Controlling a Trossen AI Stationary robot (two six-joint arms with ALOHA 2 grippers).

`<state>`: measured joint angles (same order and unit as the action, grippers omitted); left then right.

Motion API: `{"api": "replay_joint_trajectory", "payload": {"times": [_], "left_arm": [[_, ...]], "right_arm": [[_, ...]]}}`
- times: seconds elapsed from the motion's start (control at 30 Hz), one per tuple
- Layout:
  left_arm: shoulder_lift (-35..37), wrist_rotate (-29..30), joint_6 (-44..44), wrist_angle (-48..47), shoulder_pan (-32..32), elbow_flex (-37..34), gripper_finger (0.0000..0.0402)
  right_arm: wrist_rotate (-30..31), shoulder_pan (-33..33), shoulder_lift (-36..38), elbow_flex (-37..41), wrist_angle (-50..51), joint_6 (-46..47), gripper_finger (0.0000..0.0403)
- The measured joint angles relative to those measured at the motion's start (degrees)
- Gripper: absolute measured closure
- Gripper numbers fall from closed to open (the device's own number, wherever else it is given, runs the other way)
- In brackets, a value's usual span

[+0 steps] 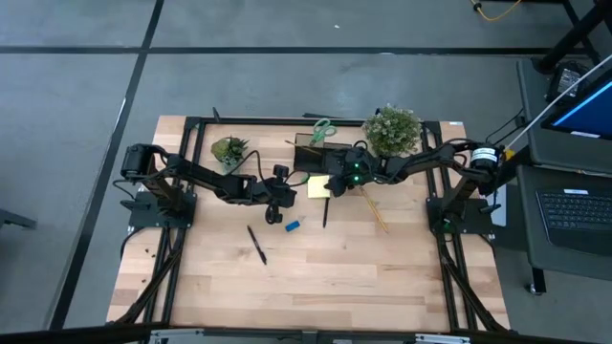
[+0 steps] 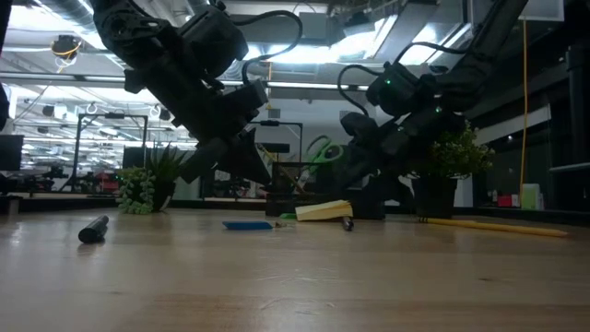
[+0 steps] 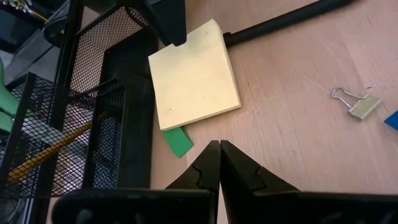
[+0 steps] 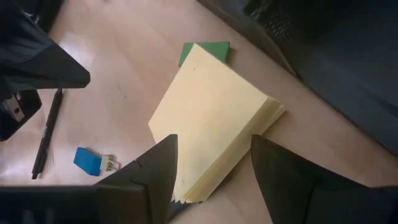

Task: Pick and place office supplies into organizer
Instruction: Put the yellow sticky notes into the black desk organizer

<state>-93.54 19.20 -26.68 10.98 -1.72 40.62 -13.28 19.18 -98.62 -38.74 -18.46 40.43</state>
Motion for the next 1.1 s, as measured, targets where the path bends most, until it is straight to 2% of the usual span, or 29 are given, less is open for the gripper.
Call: {"api": "replay_joint_trajectory", "payload": {"times": [0.2, 0.37, 0.73, 1.1], "left_arm": [[0.0, 0.0, 0.0, 0.0, 0.0, 0.0, 0.04], [0.0, 0.0, 0.0, 0.0, 0.0, 0.0, 0.04], [0.0, 0.0, 0.0, 0.0, 0.0, 0.0, 0.0399], [0.0, -0.6, 0.0, 0.0, 0.0, 0.0, 0.0399]], "right_arm": [[0.9, -1.2, 0.0, 0.0, 0.1, 1.4, 0.0201], [4.4, -1.9, 0.0, 0.0, 0.3, 1.4, 0.0201], [6.2, -3.0, -1.1, 0.0, 0.4, 4.3, 0.0201], [5.7, -3.1, -4.0, 0.0, -6.3, 5.8, 0.0201]]}}
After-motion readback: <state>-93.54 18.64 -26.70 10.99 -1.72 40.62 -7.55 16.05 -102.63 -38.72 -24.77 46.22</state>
